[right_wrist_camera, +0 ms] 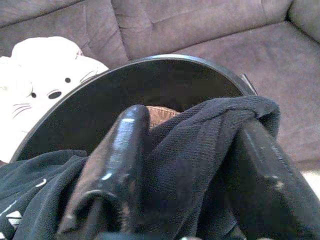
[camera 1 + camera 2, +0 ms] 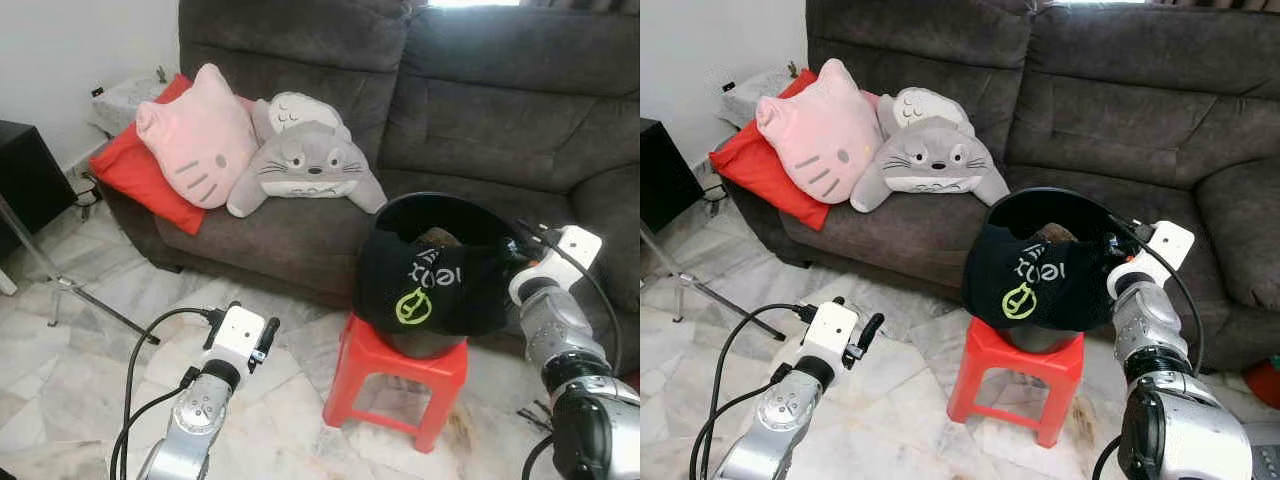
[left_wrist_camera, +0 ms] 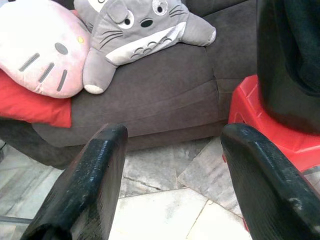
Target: Hang hanger
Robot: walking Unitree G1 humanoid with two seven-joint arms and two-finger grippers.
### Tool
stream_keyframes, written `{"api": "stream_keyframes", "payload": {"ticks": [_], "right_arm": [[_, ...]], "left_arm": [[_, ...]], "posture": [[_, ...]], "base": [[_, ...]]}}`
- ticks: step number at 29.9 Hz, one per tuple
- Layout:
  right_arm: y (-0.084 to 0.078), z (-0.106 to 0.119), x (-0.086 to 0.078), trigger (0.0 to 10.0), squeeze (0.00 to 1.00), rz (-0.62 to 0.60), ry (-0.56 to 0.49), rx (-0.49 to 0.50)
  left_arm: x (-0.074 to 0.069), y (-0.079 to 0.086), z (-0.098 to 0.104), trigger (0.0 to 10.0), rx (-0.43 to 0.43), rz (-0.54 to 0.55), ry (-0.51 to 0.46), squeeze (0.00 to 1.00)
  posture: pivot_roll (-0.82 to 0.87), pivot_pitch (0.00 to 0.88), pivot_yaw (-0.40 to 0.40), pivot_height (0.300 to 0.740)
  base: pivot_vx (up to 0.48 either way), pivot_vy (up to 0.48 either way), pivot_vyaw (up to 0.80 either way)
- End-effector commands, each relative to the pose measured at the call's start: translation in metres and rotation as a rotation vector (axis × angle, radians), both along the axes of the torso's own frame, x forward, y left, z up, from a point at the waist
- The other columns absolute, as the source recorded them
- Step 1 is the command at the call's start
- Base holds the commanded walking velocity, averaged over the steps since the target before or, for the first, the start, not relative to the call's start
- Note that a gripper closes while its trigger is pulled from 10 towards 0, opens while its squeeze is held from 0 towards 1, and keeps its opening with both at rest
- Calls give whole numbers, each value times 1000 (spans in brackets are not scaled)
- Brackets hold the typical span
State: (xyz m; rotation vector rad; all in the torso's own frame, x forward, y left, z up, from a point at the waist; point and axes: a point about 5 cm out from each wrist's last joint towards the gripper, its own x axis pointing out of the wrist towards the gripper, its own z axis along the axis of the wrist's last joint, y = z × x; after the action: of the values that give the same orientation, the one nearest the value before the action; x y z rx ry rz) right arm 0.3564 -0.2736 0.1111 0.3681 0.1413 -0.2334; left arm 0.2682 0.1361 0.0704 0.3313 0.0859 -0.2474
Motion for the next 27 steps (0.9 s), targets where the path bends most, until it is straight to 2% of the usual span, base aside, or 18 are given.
{"api": "stream_keyframes", "payload": {"ticks": [1,5,6,7,8,9,10,12,16,17,18,20,26,27], "right_arm": [[-1,5,3,10000,1000,5,-17,-4],[3,-4,0,10000,1000,48,30,-9],[6,-8,-1,10000,1000,75,67,-30],[8,-17,-4,10000,1000,116,167,-109],[8,-17,-4,10000,1000,116,167,-109],[8,-22,-6,10000,1000,134,232,-173],[8,-22,-6,10000,1000,158,246,-195],[9,-22,-6,10000,1000,167,246,-202],[12,-19,-3,10000,1000,253,297,-337],[12,-19,-3,10000,1000,253,297,-337],[13,-19,-2,10000,1000,307,344,-475],[12,-16,-1,10000,1000,345,361,-571],[13,-4,5,10000,1000,398,329,-610],[13,-3,5,10000,549,413,317,-617]], "left_arm": [[-1,-1,-4,10000,18,-13,23,0],[-1,-2,-5,10000,18,-18,25,0],[-1,-3,-5,10000,18,-20,25,0],[-1,-3,-4,10000,19,-22,25,0],[-1,-3,-4,10000,19,-22,25,0],[-1,-3,-4,10000,22,-23,26,0],[-1,-2,-4,10000,26,-24,26,0],[-1,-2,-4,10000,27,-24,26,0],[-1,-2,-5,10000,31,-26,29,0],[-1,-2,-5,10000,31,-26,29,0],[-1,-2,-5,10000,33,-29,30,0],[-1,-2,-5,10000,35,-33,31,0],[-1,-3,-6,10000,36,-37,33,0],[-2,-3,-6,10000,37,-40,35,0]], "posture": [[-24,0,-15,740],[-29,0,-10,740],[-29,0,-10,740],[-30,0,-8,740],[-30,0,-8,740],[-30,0,-8,740],[-25,0,-10,740],[-25,0,-10,740],[-27,0,-8,740],[-27,0,-8,740],[-31,0,-5,740],[-31,0,-6,740],[-36,0,-7,740],[-41,0,-6,740]], "base": [[0,0,0],[0,0,0],[0,0,0],[0,0,0],[0,0,0],[0,0,0],[0,0,0],[0,0,0],[0,0,0],[0,0,0],[0,0,0],[0,0,0],[0,0,0],[0,0,0]]}}
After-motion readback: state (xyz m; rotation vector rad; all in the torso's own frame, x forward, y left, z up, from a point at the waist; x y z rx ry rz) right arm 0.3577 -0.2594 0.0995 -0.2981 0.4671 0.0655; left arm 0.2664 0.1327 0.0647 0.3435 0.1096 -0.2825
